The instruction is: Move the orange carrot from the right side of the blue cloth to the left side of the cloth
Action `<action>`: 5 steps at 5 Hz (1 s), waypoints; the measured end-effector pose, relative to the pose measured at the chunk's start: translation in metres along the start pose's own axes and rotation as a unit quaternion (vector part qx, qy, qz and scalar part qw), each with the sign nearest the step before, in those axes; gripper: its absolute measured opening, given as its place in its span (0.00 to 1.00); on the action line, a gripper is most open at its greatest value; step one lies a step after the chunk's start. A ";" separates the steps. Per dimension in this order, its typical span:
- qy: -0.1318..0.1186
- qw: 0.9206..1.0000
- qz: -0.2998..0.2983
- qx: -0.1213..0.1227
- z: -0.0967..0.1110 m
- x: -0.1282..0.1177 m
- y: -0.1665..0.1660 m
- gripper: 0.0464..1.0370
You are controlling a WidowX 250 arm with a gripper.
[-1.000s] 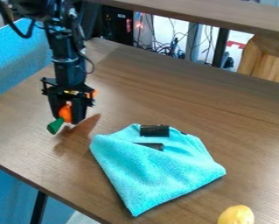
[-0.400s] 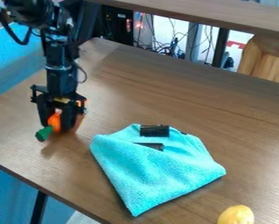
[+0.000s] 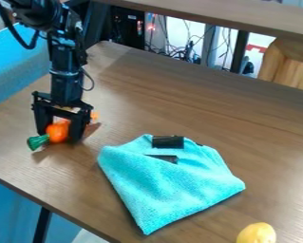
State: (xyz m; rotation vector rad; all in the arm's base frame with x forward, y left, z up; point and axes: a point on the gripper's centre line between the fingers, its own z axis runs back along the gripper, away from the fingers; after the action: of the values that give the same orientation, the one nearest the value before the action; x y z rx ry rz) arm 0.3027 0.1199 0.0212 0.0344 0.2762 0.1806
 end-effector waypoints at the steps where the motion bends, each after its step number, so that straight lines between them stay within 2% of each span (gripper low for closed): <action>1: -0.002 1.000 -0.007 -0.003 0.000 0.001 -0.007 0.96; 3: -0.092 0.992 -0.080 -0.018 0.049 0.006 -0.043 0.96; 4: -0.114 0.989 -0.092 -0.015 0.066 0.003 -0.051 0.96; 5: -0.143 0.980 -0.142 -0.009 0.089 -0.003 -0.078 0.96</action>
State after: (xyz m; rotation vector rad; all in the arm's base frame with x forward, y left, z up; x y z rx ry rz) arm 0.3374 0.0418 0.1026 0.0030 -0.0088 -0.1064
